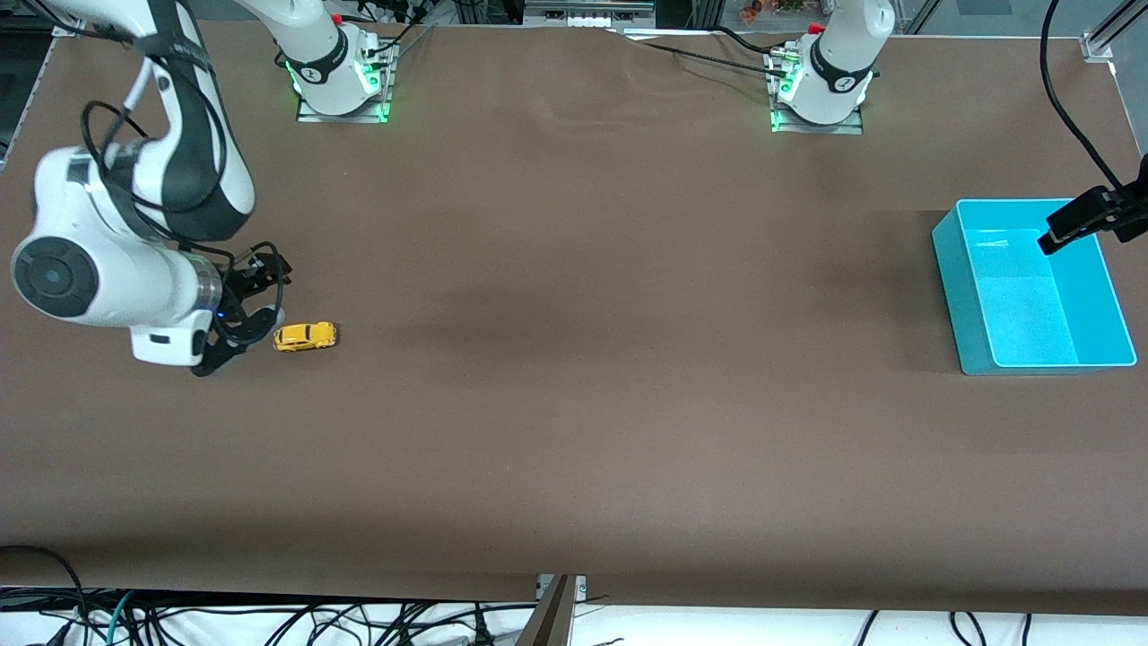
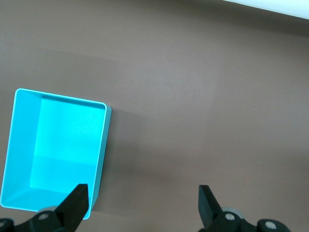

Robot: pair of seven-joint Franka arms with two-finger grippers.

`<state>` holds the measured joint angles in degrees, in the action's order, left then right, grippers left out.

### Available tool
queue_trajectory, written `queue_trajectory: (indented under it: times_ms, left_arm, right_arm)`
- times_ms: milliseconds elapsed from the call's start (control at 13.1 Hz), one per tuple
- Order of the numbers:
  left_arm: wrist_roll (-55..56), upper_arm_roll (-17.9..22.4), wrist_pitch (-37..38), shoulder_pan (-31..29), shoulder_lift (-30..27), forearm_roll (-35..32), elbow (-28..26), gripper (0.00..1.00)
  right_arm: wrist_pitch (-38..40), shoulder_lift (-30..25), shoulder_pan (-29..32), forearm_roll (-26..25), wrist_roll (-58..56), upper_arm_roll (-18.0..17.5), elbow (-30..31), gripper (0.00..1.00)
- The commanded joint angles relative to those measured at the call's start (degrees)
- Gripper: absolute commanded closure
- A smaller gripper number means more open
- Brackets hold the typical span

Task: Wind and store yellow beetle car
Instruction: 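Move the right gripper over the yellow beetle car, then lower the right gripper and press down on the yellow car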

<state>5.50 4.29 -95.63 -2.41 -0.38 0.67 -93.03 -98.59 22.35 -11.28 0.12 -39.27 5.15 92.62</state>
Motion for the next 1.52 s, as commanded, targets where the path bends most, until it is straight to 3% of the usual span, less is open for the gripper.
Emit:
queue_trajectory:
  times_ms: [0, 305, 610, 1448]
  left_arm:
    - [-1.02, -0.16, 1.24, -0.06, 0.64, -1.28, 1.71, 0.00]
    - [-1.02, -0.25, 1.24, -0.06, 0.64, -1.28, 1.71, 0.00]
    - [-1.02, -0.25, 1.24, -0.06, 0.64, -1.28, 1.71, 0.00]
    - [-1.02, -0.25, 1.24, -0.06, 0.64, -1.28, 1.71, 0.00]
  right_arm:
    - [-10.34, -1.34, 0.82, -0.20, -13.85, 0.30, 8.51, 0.00]
    - [-27.92, -1.61, 1.70, -0.20, -31.01, 1.17, 20.72, 0.01]
    - [-44.46, -1.61, 1.70, -0.12, -40.07, 1.53, 30.85, 0.01]
    - [-50.55, -0.29, 3.72, 0.15, -57.14, 1.53, 32.71, 0.02]
